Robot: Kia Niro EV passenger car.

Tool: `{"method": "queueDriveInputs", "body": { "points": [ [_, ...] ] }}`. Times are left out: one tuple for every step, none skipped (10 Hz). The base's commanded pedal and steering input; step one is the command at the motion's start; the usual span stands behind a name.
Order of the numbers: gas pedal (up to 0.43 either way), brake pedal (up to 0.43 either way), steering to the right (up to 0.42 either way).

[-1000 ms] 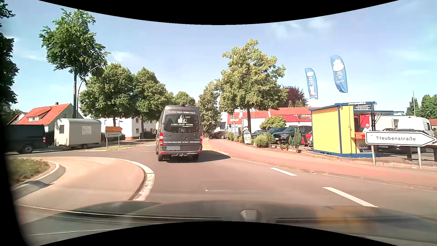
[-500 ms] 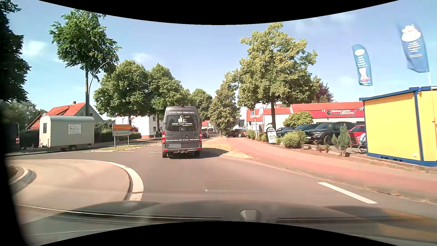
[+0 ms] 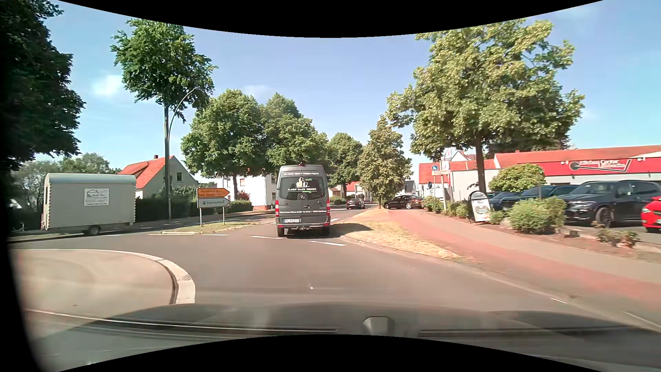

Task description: Follow the waypoints while adhering to traffic rules and regulations

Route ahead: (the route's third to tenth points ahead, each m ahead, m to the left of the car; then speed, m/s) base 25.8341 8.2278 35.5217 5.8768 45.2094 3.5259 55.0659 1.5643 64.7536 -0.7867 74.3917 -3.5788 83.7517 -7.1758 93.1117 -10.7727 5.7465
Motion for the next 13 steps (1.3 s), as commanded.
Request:
{"method": "queueDriveInputs", "body": {
  "points": [
    [0.177,0.006,-0.217],
    [0.177,0.006,-0.214],
    [0.177,0.006,-0.204],
    [0.177,0.006,-0.200],
    [0.177,0.006,-0.190],
    [0.177,0.006,-0.175],
    [0.177,0.006,-0.154],
    [0.189,0.006,-0.128],
    [0.189,0.006,-0.107],
    [0.189,0.006,-0.073],
    [0.177,0.006,-0.039],
    [0.177,0.006,-0.018],
    [0.177,0.006,0.012]
  ]
}}
